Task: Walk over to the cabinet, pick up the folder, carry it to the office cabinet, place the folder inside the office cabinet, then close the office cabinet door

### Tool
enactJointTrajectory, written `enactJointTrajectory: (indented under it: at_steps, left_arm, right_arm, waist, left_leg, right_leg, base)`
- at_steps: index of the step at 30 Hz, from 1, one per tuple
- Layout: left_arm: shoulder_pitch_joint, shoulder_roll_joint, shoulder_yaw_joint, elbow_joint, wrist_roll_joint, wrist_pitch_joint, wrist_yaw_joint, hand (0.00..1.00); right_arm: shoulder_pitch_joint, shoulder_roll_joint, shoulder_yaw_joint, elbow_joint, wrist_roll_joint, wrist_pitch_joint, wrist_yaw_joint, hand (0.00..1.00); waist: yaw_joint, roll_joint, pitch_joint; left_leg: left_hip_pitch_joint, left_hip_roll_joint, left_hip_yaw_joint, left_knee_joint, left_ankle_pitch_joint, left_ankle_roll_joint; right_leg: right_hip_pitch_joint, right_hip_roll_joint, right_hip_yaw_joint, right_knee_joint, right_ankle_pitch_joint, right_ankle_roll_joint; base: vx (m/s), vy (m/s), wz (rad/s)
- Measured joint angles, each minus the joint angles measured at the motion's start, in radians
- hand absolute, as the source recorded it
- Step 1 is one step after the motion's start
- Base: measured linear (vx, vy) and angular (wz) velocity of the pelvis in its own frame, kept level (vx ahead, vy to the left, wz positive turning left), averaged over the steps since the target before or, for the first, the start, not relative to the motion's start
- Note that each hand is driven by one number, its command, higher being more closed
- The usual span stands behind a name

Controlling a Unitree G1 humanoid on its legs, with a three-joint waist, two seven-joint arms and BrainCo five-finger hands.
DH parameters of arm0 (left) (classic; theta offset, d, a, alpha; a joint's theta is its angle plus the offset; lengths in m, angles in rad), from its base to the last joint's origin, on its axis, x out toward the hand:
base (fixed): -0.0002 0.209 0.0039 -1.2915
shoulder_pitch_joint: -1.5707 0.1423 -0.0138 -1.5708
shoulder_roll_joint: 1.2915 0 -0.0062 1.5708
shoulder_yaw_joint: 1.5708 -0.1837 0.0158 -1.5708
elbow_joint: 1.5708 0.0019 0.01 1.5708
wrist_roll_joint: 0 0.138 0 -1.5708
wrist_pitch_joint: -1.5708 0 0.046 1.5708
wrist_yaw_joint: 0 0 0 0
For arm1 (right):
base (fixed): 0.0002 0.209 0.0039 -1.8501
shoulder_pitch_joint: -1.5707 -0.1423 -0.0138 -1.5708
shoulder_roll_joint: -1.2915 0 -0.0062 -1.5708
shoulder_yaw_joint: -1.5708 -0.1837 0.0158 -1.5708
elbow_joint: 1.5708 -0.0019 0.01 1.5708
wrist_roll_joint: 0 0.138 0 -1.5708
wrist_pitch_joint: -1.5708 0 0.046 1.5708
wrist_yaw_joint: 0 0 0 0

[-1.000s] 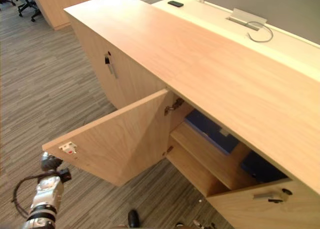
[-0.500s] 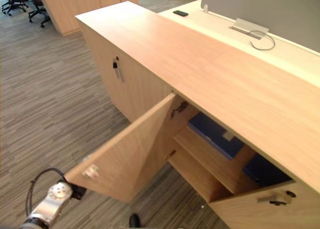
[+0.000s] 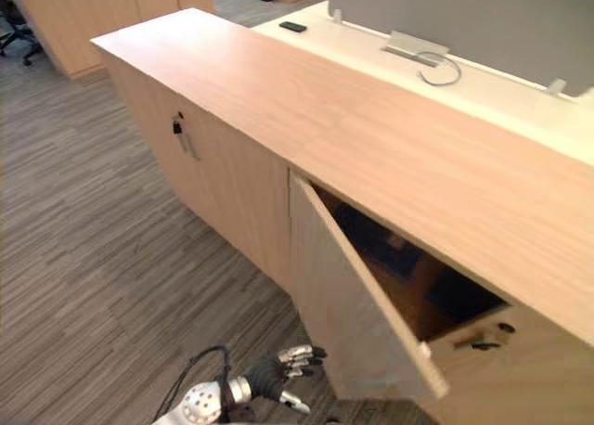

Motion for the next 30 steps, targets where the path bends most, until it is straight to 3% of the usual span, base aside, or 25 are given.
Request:
enactJointTrajectory:
  at_steps: [3, 9, 17, 20, 21, 24, 27, 28, 30]
  left_arm:
    - [-0.006, -0.012, -0.024, 0.0, 0.002, 0.0, -0.015, 0.0]
    - [-0.025, -0.021, -0.065, 0.0, 0.012, 0.0, -0.023, 0.0]
    - [-0.038, -0.033, -0.089, 0.014, 0.082, -0.001, -0.02, 0.0]
    - [-0.015, -0.094, 0.007, 0.1, 0.156, -0.003, 0.002, 0.0]
    - [0.005, -0.145, 0.104, 0.183, 0.18, -0.011, 0.022, 0.0]
    - [-0.011, -0.21, 0.234, 0.359, 0.174, -0.01, 0.086, 0.0]
    - [-0.028, -0.218, 0.319, 0.542, 0.232, -0.008, 0.162, 0.0]
    - [-0.035, -0.228, 0.38, 0.629, 0.263, -0.007, 0.198, 0.0]
    - [-0.043, -0.246, 0.46, 0.703, 0.265, -0.003, 0.241, 0.0]
  right_arm:
    - [-0.005, 0.0, -0.012, 0.004, 0.0, 0.003, 0.0, 0.0]
    - [-0.006, 0.003, -0.055, 0.029, 0.0, 0.015, 0.0, 0.0]
    - [-0.007, 0.007, -0.083, 0.029, 0.001, 0.031, 0.0, 0.0]
    - [-0.003, 0.003, -0.072, 0.028, 0.002, 0.031, 0.0, 0.0]
    - [0.004, -0.009, -0.043, 0.023, 0.002, 0.031, -0.001, 0.0]
    - [0.005, -0.011, -0.013, 0.017, 0.018, 0.03, -0.008, 0.0]
    - [0.006, -0.024, 0.037, 0.016, 0.054, 0.024, -0.017, 0.0]
    - [0.001, -0.032, 0.048, 0.016, 0.063, 0.018, -0.02, 0.0]
    - [0.0, -0.038, 0.073, 0.016, 0.063, 0.01, -0.023, 0.0]
  waist:
    - [-0.027, 0.002, 0.002]
    - [-0.052, 0.002, 0.002]
    - [-0.058, 0.004, 0.002]
    - [-0.058, 0.009, 0.002]
    - [-0.056, 0.019, -0.008]
    - [-0.046, 0.021, -0.01]
    - [-0.022, 0.031, 0.0]
    - [-0.008, 0.045, 0.015]
    - [0.002, 0.046, 0.035]
  left_leg:
    - [-0.005, 0.005, 0.039, 0.0, -0.001, 0.0]
    - [-0.005, 0.005, 0.091, 0.0, -0.012, 0.004]
    - [0.009, -0.003, 0.123, 0.001, -0.012, 0.01]
    - [0.034, -0.001, 0.131, 0.001, -0.024, -0.002]
    - [0.041, 0.003, 0.138, 0.001, -0.03, -0.004]
    - [0.039, 0.021, 0.149, 0.031, -0.048, -0.007]
    - [-0.025, 0.124, 0.172, 0.308, -0.186, -0.027]
    - [-0.066, 0.189, 0.152, 0.471, -0.232, -0.031]
    - [-0.114, 0.225, 0.058, 0.608, -0.231, -0.028]
  right_leg:
    - [-0.031, 0.006, 0.05, -0.003, 0.02, 0.002]
    - [-0.068, 0.003, 0.121, -0.003, 0.04, 0.013]
    - [-0.069, -0.005, 0.153, -0.016, 0.061, 0.026]
    - [-0.044, -0.003, 0.154, -0.024, 0.061, 0.026]
    - [-0.037, 0.0, 0.154, -0.029, 0.061, 0.026]
    - [-0.028, 0.008, 0.154, -0.035, 0.061, 0.026]
    - [-0.001, 0.039, 0.157, -0.033, 0.058, 0.021]
    - [0.017, 0.068, 0.185, -0.036, 0.049, 0.009]
    - [0.028, 0.089, 0.213, -0.028, 0.047, -0.001]
  base:
    - [-0.14, 0.02, -0.49]
    - [-0.08, 0.033, -0.33]
    - [-0.02, 0.015, -0.14]
    - [-0.02, -0.014, -0.09]
    - [-0.01, -0.029, -0.1]
    - [-0.01, -0.044, -0.09]
    - [0.03, -0.138, -0.45]
    - [0.09, -0.099, -0.58]
    - [0.08, -0.087, -0.46]
